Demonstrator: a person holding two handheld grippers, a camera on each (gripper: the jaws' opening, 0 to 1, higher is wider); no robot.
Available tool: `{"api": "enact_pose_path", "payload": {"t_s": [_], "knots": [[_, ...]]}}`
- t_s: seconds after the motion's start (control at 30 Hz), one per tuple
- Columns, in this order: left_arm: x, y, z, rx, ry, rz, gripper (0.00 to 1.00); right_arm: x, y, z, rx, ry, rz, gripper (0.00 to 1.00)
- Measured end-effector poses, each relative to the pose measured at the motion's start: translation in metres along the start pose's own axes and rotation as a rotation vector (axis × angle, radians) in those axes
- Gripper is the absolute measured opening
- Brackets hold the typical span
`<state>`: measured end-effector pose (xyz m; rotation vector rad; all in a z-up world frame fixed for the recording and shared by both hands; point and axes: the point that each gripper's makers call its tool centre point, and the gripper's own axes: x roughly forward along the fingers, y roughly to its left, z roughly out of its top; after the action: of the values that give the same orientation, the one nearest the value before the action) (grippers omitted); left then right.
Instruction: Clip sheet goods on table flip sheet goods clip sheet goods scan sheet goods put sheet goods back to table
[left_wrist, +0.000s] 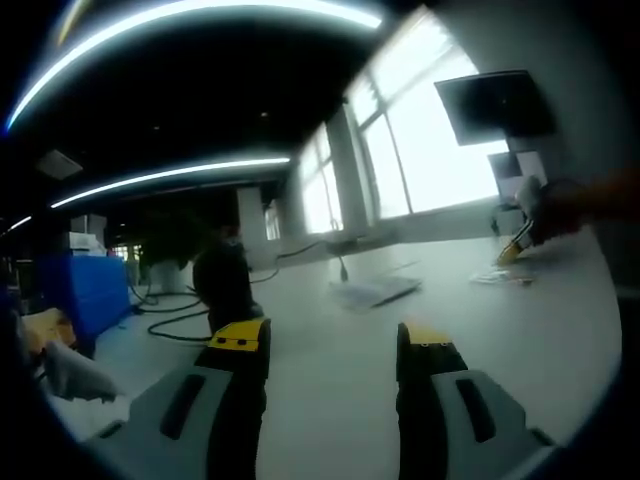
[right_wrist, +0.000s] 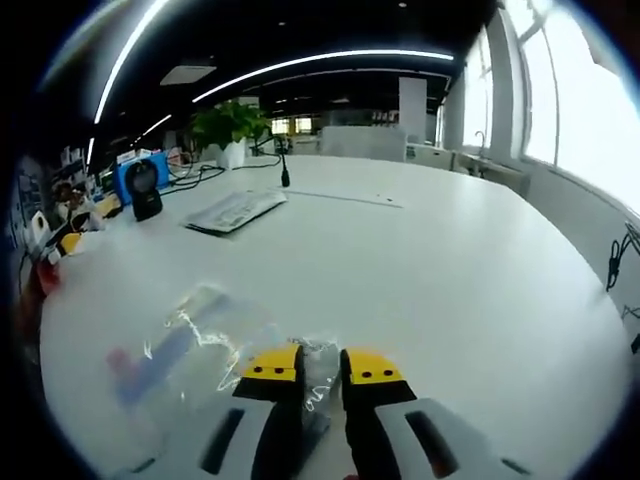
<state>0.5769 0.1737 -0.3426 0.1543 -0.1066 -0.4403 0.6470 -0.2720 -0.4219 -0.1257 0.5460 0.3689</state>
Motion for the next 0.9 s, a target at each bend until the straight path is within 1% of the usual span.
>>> {"api": "enact_pose_path", "payload": {"t_s": [0.07, 0.23, 0.33, 0.5, 0.6, 0.63, 0.7, 0.83, 0.9], "knots": [[0.0, 0.0, 0.0, 0.0, 0.0, 0.0, 0.43, 0.001, 0.005, 0.0, -0.034, -0.006, 0.024, 0.09], [0.0, 0.0, 0.001, 0.0, -0.002, 0.0, 0.43, 0.001, 0.003, 0.0, -0.049, -0.013, 0.025, 0.01], [0.0, 0.0, 0.0, 0.0, -0.001, -0.001, 0.43, 0.001, 0.002, 0.0, -0.051, -0.017, 0.023, 0.0], [0.0, -0.001, 0.001, -0.001, -0.002, -0.002, 0.43, 0.0, 0.002, 0.001, -0.091, -0.047, 0.025, 0.0], [0.0, -0.001, 0.002, -0.001, -0.001, -0.001, 0.43, -0.003, 0.003, 0.007, -0.083, -0.073, 0.033, 0.0], [0.0, -0.001, 0.002, -0.001, -0.001, -0.001, 0.43, -0.004, 0.003, 0.01, -0.072, -0.083, 0.034, 0.0], [-0.001, -0.001, 0.002, -0.001, 0.0, -0.001, 0.43, -0.008, 0.006, 0.017, -0.083, -0.111, 0.046, 0.0], [-0.001, -0.001, 0.002, 0.0, 0.0, 0.0, 0.43, -0.015, 0.009, 0.029, -0.081, -0.139, 0.053, 0.0], [-0.001, -0.001, 0.002, 0.0, 0.0, 0.0, 0.43, -0.019, 0.012, 0.036, -0.064, -0.159, 0.06, 0.0]]}}
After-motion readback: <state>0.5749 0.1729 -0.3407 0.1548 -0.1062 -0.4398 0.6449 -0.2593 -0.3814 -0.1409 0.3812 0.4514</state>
